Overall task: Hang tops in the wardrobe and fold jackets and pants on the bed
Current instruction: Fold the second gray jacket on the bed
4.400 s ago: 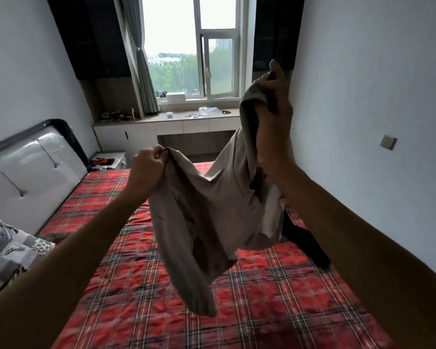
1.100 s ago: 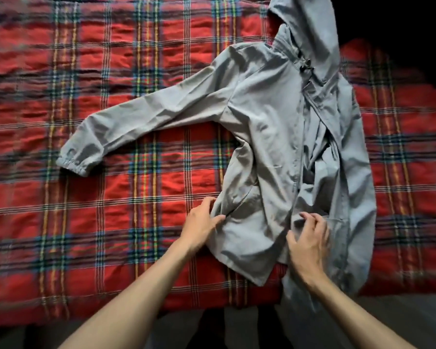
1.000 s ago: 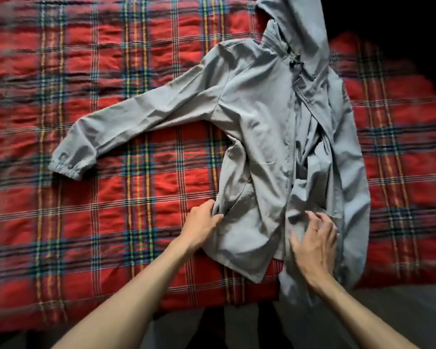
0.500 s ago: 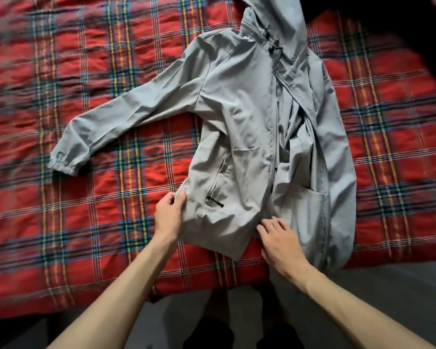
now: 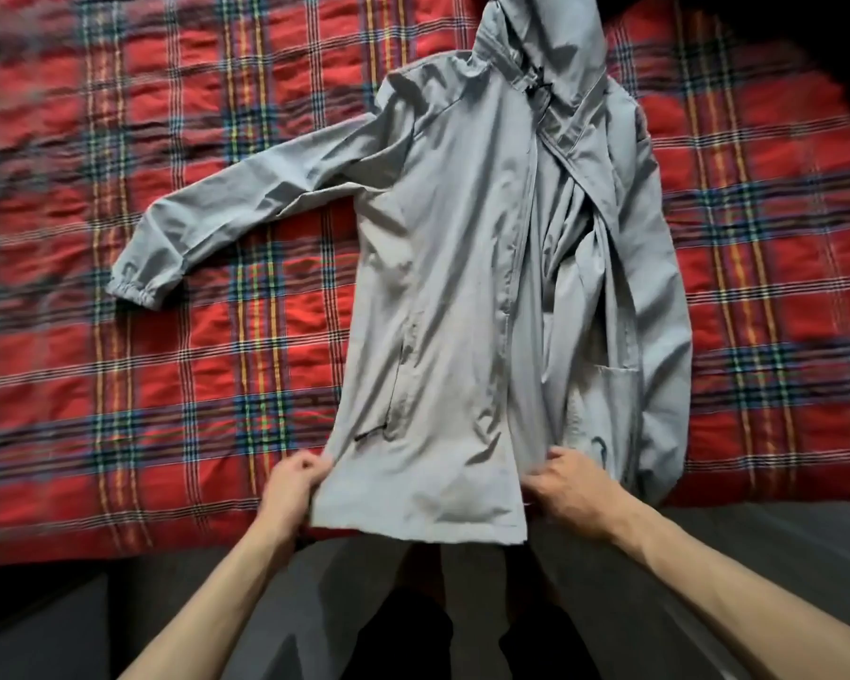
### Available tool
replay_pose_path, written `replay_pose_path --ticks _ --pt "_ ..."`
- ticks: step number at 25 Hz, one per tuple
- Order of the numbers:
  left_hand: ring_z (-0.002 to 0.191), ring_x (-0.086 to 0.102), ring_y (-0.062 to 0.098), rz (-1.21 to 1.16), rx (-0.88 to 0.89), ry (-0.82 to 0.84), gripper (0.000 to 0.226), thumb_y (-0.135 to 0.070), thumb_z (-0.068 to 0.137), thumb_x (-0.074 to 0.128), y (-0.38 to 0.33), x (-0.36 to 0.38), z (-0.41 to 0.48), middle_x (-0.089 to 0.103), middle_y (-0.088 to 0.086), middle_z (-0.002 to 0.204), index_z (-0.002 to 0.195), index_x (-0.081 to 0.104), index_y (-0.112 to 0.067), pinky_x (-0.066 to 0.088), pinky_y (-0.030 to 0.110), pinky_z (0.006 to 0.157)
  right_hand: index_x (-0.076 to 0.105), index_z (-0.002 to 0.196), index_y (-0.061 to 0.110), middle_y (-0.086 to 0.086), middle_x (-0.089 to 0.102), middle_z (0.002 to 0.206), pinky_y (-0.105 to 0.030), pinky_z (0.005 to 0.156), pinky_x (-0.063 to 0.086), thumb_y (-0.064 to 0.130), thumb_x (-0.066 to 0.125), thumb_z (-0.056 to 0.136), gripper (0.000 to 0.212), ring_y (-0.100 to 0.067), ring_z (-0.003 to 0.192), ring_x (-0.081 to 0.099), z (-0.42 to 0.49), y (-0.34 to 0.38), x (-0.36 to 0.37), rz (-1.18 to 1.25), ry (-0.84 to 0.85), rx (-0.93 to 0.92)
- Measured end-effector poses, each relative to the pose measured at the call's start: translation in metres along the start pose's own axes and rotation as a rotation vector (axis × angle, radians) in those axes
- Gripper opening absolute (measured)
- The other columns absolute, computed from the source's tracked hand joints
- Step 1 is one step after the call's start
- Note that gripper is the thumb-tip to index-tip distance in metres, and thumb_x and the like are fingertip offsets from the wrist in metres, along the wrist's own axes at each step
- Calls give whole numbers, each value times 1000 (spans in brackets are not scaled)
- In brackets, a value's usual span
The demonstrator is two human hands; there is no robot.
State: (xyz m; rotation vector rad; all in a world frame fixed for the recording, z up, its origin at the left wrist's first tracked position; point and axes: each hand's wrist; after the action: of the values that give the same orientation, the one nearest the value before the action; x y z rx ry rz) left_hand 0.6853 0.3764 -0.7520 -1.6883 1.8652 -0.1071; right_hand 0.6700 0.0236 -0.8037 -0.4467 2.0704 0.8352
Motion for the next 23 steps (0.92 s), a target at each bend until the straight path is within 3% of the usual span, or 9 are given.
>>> replay_pose_path --ticks 2,4,7,10,13,16,19,21,23 --pt "44 49 11 -10 -161 100 38 -20 97 58 30 4 -8 51 -4 48 61 49 -14 36 22 43 65 77 29 9 70 74 -27 68 45 37 68 65 14 -11 73 68 0 -6 -1 21 97 125" --pt "65 65 17 38 -116 68 36 -31 98 57 44 12 9 67 2 66 70 60 -9 48 34 63 66 102 29 6 72 103 -33 84 46 37 56 88 20 -17 100 66 14 -1 -6 341 81 441" --pt "92 64 21 175 -13 -35 26 -42 94 61 38 22 29 70 2 95 94 65 -16 47 42 88 61 111 22 3 71 94 -34 84 51 42 67 86 33 -19 91 65 45 27 -1 1019 -155 891" --pt "92 64 20 225 55 -58 24 -42 92 64 32 24 31 70 0 97 100 65 -20 51 42 87 47 119 20 -6 68 101 -34 78 45 41 69 81 49 -31 98 63 58 44 2 946 -243 1163" --pt "81 61 14 231 81 -2 23 -35 94 62 35 21 24 70 2 87 87 66 -14 46 32 72 60 87 20 -3 66 81 -35 70 48 42 68 82 24 -30 86 63 57 38 3 1001 -186 1141" --pt "68 50 10 230 142 46 29 -32 94 63 37 21 19 62 1 71 75 59 -11 36 31 63 45 64 13 1 44 54 -36 56 37 29 69 83 34 -21 60 47 52 30 -5 1091 -386 1019" --pt "62 44 13 343 190 -4 29 -33 91 66 40 29 17 51 -3 65 75 52 -14 34 34 60 58 90 15 -3 60 77 -38 67 43 27 67 88 15 -25 75 56 42 25 -17 736 -537 850" --pt "77 52 19 466 219 -94 20 -29 90 68 36 35 14 56 1 83 92 54 -14 38 34 65 60 110 14 -7 58 105 -40 81 44 30 69 86 31 -27 97 53 30 22 -12 399 -507 771" --pt "100 52 23 579 352 -230 36 -22 87 72 26 41 14 54 7 110 115 53 -11 42 34 85 57 119 13 -12 50 119 -43 90 40 32 73 79 47 -30 106 45 17 11 -8 167 -577 845"
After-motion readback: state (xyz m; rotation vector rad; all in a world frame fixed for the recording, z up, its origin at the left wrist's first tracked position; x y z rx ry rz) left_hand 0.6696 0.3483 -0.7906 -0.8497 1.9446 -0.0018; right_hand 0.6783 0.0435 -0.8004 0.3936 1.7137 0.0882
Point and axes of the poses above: each hand's wrist, its own z-axis towards the middle knuckle, its own x-axis out of the palm, y = z × x
